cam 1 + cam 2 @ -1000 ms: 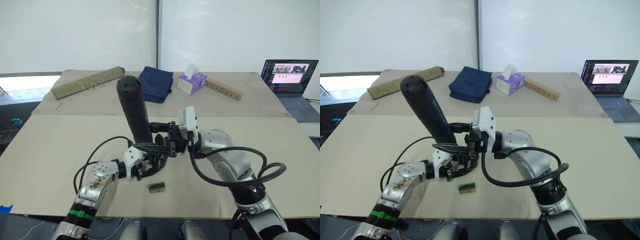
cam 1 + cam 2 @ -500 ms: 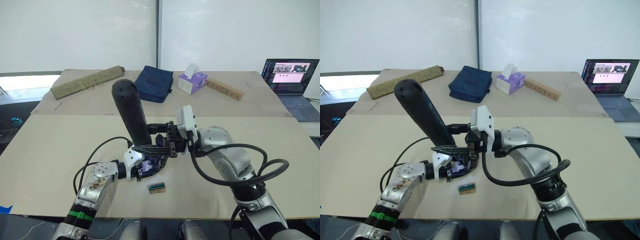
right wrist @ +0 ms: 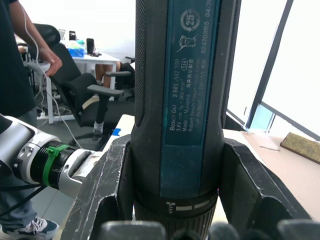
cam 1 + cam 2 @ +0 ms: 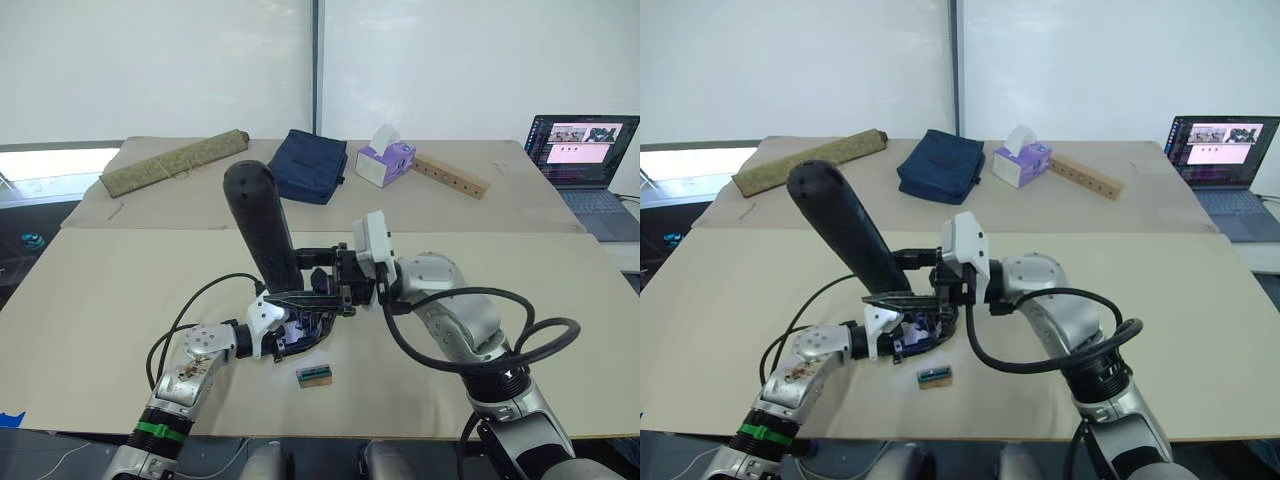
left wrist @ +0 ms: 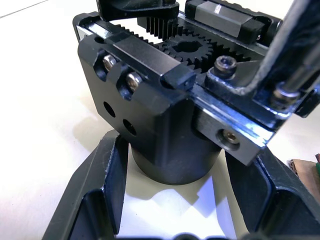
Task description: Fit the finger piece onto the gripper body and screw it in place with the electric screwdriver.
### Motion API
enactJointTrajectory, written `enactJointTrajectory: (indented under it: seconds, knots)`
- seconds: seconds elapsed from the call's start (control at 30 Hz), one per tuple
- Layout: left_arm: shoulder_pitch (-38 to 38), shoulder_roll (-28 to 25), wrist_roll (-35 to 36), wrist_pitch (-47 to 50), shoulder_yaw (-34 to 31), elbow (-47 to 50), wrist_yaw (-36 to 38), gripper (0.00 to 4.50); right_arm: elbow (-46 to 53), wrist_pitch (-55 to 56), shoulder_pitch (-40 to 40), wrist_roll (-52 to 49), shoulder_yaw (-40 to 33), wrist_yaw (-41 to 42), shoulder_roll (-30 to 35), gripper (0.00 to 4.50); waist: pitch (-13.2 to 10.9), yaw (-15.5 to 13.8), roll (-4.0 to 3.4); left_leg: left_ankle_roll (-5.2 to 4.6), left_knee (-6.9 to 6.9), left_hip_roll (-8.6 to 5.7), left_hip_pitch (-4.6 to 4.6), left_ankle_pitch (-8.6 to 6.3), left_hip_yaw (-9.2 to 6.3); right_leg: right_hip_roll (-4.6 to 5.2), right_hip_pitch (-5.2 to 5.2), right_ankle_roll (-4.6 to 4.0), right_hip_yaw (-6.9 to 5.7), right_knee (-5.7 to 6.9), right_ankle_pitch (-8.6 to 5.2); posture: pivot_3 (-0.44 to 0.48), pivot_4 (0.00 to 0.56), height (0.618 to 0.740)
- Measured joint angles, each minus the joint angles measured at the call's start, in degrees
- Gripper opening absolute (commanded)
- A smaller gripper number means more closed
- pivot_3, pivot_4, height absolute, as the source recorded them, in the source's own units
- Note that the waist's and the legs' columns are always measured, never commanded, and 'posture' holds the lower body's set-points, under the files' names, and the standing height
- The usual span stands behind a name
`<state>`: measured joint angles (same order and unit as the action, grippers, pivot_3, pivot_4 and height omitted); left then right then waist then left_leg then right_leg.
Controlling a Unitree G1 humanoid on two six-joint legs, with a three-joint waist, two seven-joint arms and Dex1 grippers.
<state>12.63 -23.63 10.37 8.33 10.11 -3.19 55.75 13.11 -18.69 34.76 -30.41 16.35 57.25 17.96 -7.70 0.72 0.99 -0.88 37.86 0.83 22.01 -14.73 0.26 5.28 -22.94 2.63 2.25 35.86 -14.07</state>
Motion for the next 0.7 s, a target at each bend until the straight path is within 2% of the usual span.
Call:
enactJointTrajectory:
  seconds: [0.4, 0.7]
  knots:
    - [0.1, -0.13, 0.48, -0.81, 0.19, 0.14, -0.05, 2.37, 0.41, -2.76, 4.33, -7.02, -6.68, 2.88, -0.25, 1.93, -0.18, -0.09, 0.01, 0.01, -0.01, -0.01, 0.41, 0.0, -0.04, 0.08, -0.36, -0.01, -0.05, -0.04, 0.02, 0.0, 0.15, 0.74]
    - [-0.27, 0.24, 0.83, -0.89, 0.11, 0.04, -1.28, 2.37, 3.35, -6.79, 5.72, -11.32, -7.27, 5.45, 2.35, 1.93, -0.19, -0.04, 0.02, 0.01, -0.01, -0.01, 0.42, 0.01, -0.09, 0.24, -0.35, -0.03, 0.01, -0.04, 0.03, 0.0, 0.15, 0.74]
